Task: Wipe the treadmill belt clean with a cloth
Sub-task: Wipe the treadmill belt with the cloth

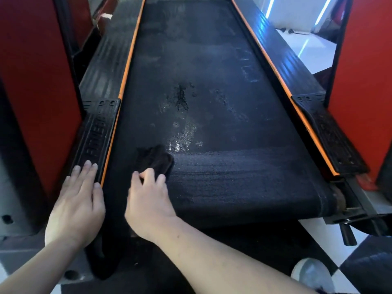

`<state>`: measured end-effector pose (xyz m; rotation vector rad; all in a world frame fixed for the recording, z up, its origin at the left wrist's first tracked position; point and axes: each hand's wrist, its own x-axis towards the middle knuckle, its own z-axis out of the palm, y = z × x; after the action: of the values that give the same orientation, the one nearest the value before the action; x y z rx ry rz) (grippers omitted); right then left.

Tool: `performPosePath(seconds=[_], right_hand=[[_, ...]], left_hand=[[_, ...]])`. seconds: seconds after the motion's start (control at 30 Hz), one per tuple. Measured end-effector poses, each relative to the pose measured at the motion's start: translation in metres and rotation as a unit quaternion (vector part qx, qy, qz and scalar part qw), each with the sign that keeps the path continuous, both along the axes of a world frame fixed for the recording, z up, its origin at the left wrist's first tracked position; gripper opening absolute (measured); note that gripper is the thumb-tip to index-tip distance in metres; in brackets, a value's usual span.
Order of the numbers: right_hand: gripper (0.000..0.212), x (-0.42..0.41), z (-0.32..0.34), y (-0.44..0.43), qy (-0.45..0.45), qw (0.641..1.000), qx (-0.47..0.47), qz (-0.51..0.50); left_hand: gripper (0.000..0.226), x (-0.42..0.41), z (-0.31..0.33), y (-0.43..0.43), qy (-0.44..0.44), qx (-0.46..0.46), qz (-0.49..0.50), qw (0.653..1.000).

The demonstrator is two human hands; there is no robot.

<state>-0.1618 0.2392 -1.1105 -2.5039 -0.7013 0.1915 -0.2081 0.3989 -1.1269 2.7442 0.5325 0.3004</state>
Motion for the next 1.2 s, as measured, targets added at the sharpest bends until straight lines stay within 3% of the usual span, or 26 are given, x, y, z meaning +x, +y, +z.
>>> performPosePath(seconds=[0.23,0.37,0.67,0.8,1.2], right_hand=[[0.038,0.013,0.010,0.027,0.175,0.978,0.079,0.076],[0.043,0.010,0.007,0.030,0.128,0.987,0.079,0.065],[0.064,0.013,-0.003,0.019,0.000,0.996,0.008,0.090],[0.076,0.019,-0.006,0.004,-0.014,0.993,-0.041,0.107],[0.070,0.055,-0.008,-0.071,-0.019,0.999,-0.021,0.045]], left_hand=[[0.053,0.000,-0.001,0.002,0.011,0.012,-0.016,1.000],[0.064,0.001,-0.002,0.004,0.011,0.013,-0.020,1.000],[0.060,0.000,0.000,0.004,0.000,0.017,0.003,1.000],[0.052,-0.001,-0.002,0.002,0.001,0.007,0.011,1.000],[0.055,0.000,-0.003,0.004,-0.008,0.029,0.009,1.000]])
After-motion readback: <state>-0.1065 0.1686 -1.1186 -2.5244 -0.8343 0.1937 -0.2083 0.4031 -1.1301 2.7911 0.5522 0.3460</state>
